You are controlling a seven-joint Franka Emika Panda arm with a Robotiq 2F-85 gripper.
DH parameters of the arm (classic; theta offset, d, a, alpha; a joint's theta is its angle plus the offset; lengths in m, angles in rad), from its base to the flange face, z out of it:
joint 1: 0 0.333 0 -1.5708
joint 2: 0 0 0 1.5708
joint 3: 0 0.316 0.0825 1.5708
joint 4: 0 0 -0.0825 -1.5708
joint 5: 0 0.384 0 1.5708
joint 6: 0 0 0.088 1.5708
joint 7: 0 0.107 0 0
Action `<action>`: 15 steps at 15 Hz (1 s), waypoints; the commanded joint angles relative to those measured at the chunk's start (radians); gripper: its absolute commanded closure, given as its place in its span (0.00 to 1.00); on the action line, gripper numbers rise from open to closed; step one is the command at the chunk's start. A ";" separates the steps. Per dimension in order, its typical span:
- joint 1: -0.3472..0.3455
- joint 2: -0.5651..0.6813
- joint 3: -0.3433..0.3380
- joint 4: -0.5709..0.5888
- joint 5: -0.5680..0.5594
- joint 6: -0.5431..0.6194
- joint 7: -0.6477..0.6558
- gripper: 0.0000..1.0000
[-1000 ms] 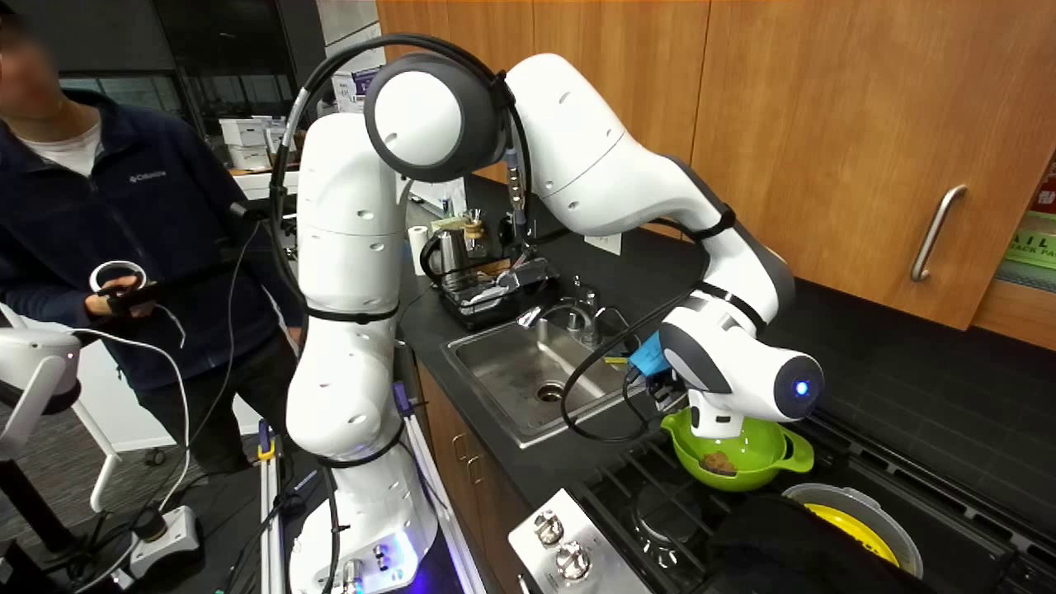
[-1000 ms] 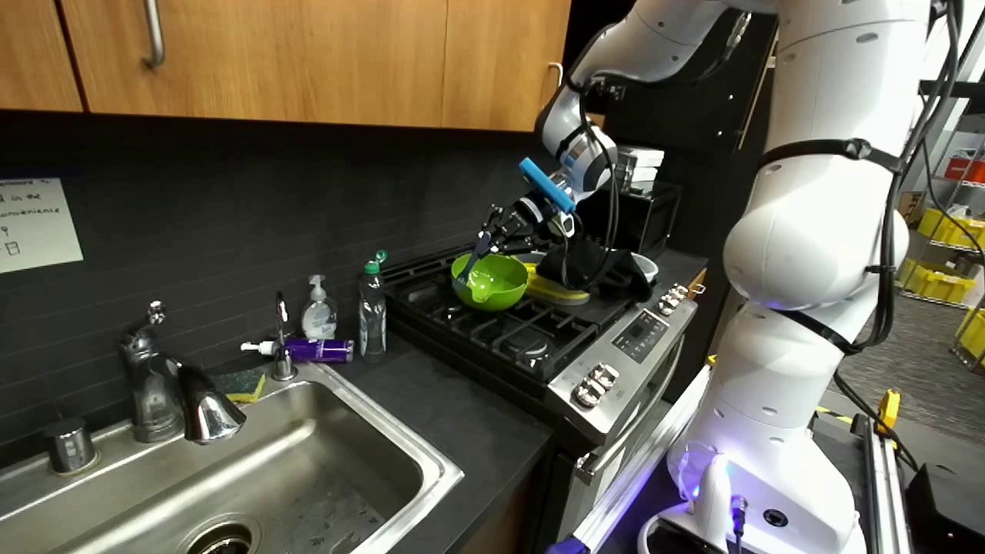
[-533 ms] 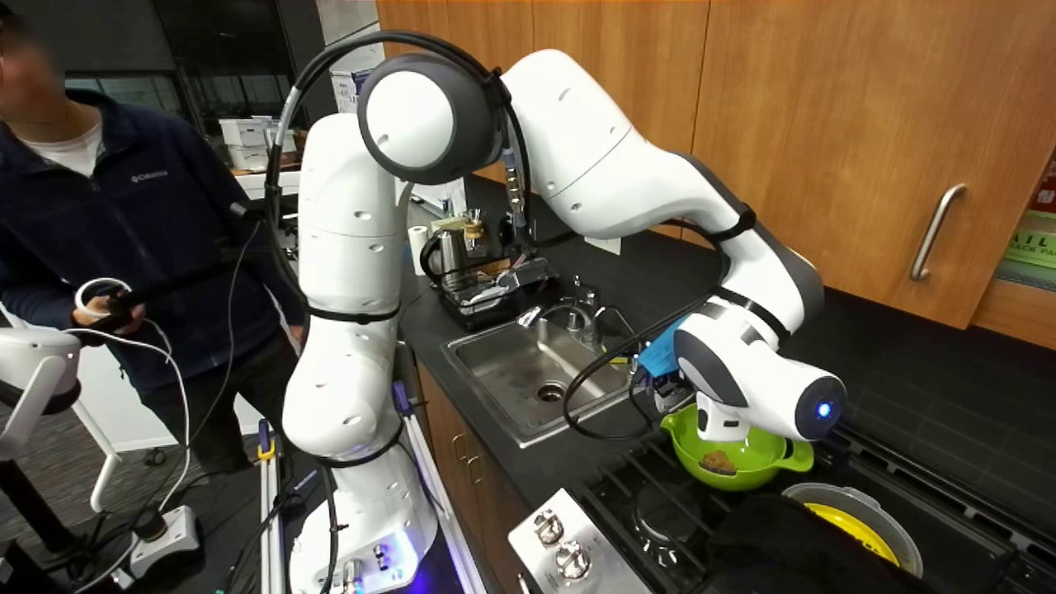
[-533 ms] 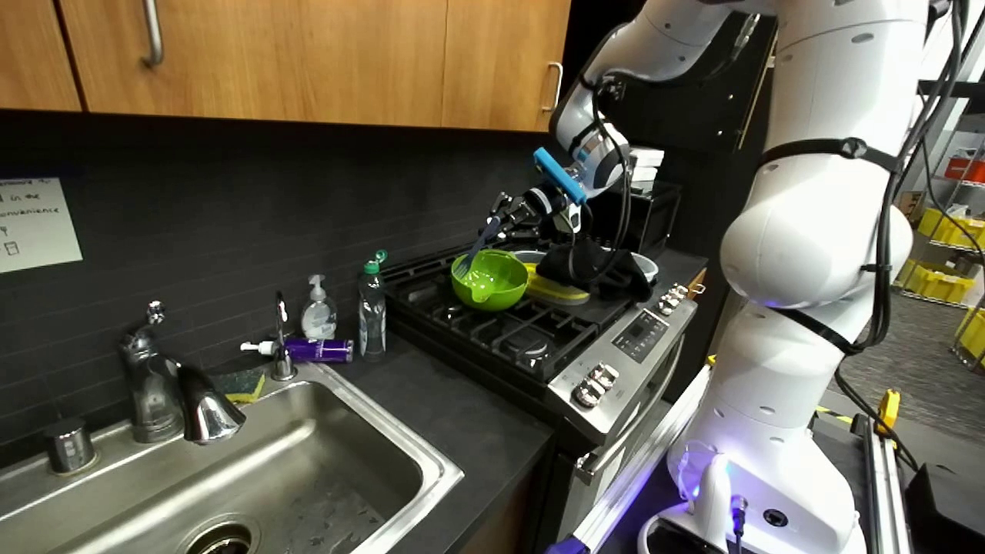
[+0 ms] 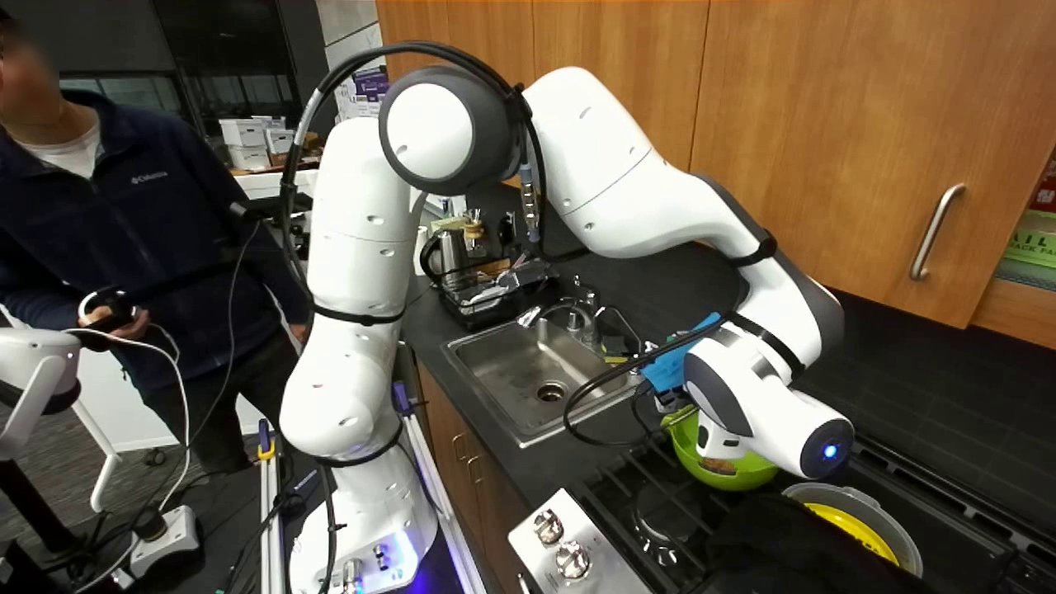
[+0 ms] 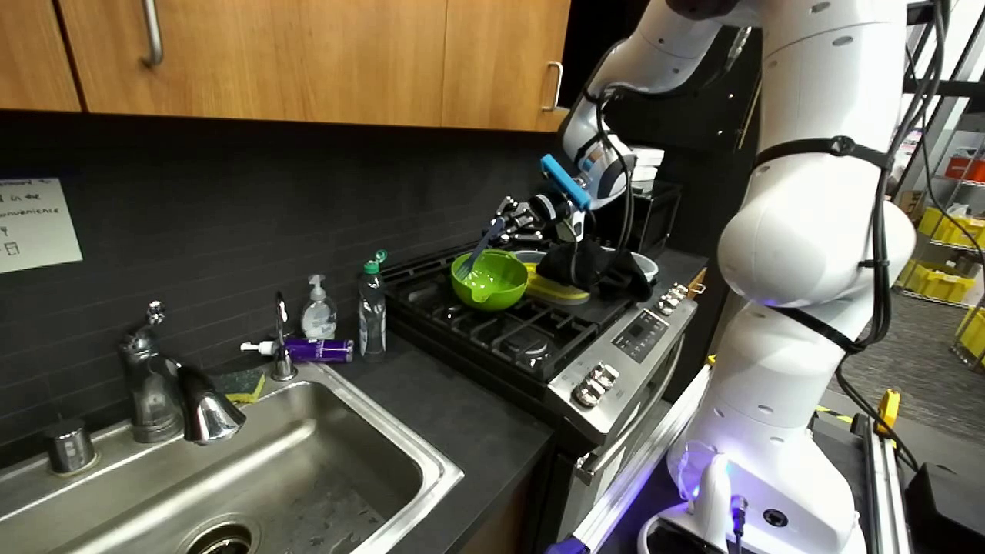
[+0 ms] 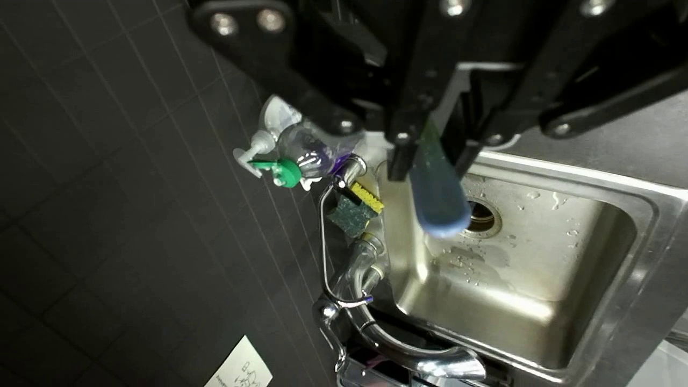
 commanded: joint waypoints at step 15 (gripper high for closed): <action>-0.056 0.154 -0.030 0.144 0.074 -0.079 0.029 0.95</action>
